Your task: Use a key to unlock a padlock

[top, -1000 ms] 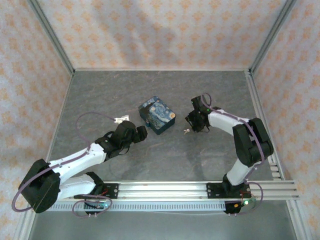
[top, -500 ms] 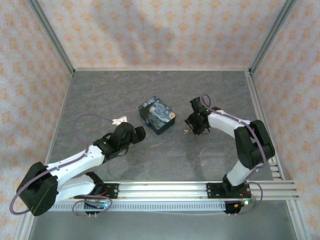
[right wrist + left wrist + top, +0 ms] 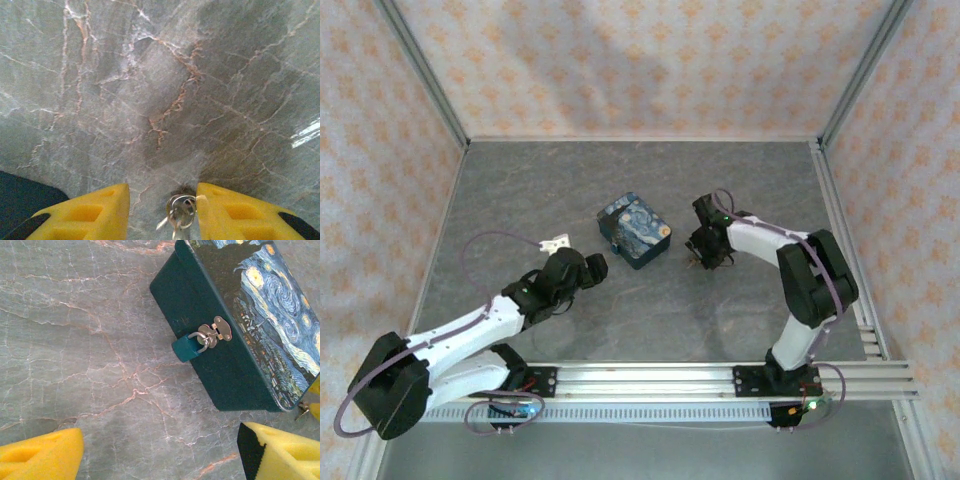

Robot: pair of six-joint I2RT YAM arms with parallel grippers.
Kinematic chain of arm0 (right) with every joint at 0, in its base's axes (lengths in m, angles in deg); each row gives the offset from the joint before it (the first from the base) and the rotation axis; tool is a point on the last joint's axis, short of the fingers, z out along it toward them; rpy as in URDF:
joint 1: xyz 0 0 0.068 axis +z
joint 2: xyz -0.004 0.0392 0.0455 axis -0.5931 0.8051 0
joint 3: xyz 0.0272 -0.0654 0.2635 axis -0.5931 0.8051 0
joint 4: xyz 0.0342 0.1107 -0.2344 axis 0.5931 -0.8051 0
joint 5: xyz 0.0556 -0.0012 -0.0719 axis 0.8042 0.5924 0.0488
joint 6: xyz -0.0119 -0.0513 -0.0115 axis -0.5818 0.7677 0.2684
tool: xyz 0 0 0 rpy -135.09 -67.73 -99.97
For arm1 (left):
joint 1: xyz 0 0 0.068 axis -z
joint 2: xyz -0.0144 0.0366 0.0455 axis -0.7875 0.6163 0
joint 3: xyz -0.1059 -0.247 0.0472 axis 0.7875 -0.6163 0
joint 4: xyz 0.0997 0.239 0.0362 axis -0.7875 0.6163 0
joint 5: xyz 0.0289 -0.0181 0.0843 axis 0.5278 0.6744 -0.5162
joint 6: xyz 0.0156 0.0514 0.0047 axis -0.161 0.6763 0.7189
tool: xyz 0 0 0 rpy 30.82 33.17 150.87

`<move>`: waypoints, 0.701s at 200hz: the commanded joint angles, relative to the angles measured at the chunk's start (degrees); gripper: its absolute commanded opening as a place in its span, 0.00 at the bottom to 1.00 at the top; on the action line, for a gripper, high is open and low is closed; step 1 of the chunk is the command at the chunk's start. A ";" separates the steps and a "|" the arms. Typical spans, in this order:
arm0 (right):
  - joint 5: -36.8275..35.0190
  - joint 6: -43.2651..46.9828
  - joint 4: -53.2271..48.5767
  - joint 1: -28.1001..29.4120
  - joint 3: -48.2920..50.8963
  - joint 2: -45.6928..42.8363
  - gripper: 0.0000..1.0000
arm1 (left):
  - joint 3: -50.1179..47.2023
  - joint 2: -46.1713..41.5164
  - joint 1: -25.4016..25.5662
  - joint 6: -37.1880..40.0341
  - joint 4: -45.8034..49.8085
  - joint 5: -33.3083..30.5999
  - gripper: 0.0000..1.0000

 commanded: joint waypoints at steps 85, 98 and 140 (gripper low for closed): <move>-1.14 -1.76 -1.29 1.02 2.44 -2.03 0.37 | -1.53 -1.26 0.43 -1.03 1.23 -3.34 0.82; -0.91 -2.07 -0.99 1.19 3.11 -2.58 0.35 | -1.80 -1.49 0.42 -1.19 1.15 -3.36 0.82; -0.14 -2.35 0.30 1.56 4.05 -2.37 0.28 | -2.15 -1.44 0.43 -1.38 0.69 -3.37 0.82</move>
